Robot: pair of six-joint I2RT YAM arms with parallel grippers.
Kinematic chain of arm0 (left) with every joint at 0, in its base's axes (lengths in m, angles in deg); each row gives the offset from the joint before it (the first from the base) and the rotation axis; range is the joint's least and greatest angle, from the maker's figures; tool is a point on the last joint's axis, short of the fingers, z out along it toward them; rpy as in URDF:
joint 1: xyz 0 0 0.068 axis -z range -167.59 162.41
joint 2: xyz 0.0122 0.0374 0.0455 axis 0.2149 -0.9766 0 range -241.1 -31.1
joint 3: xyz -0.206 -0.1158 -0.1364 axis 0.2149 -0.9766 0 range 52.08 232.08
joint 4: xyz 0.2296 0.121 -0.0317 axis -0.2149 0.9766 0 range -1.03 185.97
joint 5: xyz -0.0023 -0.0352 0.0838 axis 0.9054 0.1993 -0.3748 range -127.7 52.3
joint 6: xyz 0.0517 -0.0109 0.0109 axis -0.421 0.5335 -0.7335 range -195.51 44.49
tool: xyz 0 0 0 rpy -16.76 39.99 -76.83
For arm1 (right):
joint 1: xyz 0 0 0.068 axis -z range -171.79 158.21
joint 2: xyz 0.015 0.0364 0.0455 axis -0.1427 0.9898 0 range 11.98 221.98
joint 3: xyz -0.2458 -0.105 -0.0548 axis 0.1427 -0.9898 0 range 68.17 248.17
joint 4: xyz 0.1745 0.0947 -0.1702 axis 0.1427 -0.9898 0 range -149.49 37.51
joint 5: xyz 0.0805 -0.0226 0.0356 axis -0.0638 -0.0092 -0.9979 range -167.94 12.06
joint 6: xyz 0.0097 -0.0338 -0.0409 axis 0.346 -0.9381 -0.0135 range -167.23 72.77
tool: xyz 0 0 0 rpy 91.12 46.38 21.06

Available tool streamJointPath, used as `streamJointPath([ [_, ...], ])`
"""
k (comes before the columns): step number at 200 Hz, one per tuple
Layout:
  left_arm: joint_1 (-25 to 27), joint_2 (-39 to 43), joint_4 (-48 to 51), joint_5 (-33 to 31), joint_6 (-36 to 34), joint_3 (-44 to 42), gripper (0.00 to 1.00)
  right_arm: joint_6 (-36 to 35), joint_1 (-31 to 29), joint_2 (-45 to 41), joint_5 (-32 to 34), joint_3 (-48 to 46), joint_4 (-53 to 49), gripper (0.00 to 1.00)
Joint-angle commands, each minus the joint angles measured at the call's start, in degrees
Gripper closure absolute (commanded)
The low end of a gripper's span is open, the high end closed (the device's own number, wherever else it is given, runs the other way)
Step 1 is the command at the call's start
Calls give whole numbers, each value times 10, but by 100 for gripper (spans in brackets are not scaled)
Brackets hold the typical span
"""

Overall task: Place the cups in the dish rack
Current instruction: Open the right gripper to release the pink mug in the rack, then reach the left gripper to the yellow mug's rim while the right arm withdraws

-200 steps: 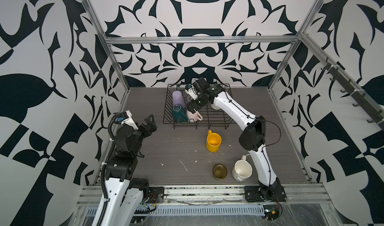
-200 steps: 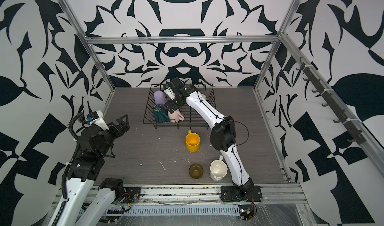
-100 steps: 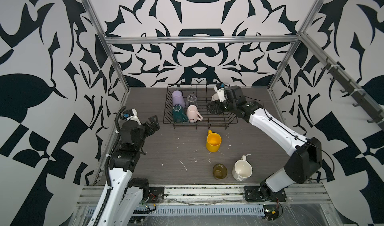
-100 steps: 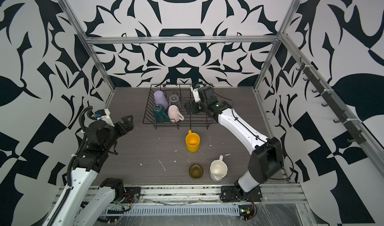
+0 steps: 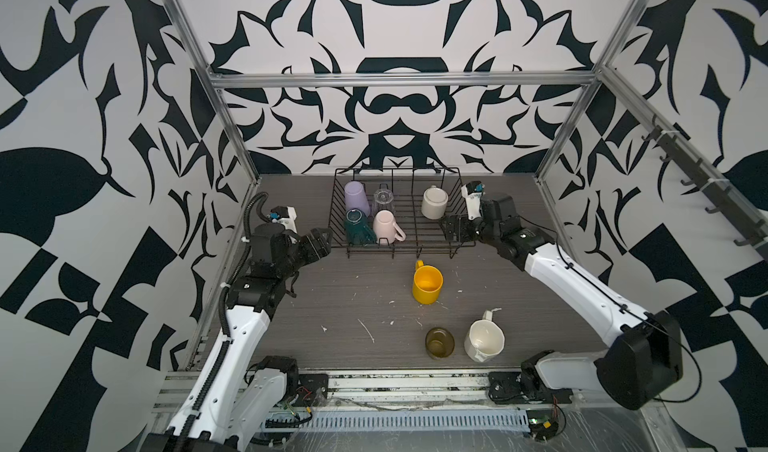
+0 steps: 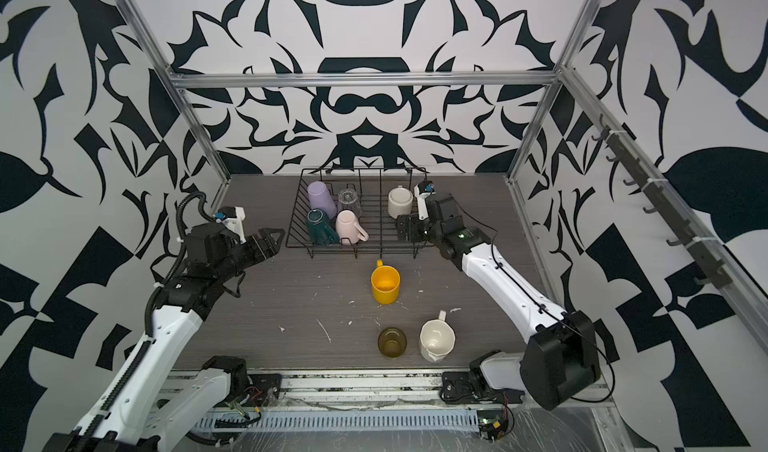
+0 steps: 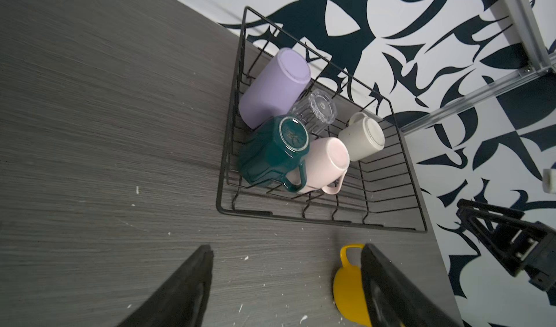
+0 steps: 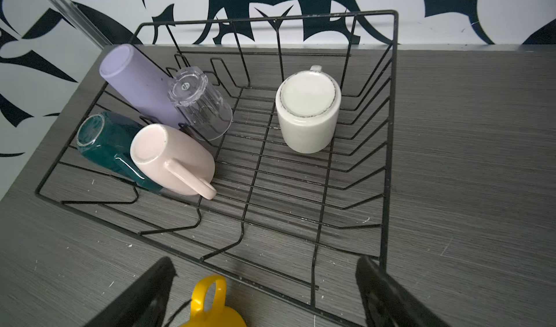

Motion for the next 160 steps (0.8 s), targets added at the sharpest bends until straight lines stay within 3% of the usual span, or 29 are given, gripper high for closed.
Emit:
streamJointPath([
  [1, -1, -8, 0, 48, 2, 12, 21, 9, 5, -19, 12, -8, 26, 4],
  [28, 0, -9, 1, 55, 10, 11, 21, -1, 6, -19, 6, 11, -19, 5],
  [75, 0, 1, -7, 39, 5, 2, 20, -17, 1, -22, -19, 47, -139, 19],
  [160, 0, 4, -23, 26, 1, -4, 17, -11, -63, -43, 27, 38, -218, 23],
])
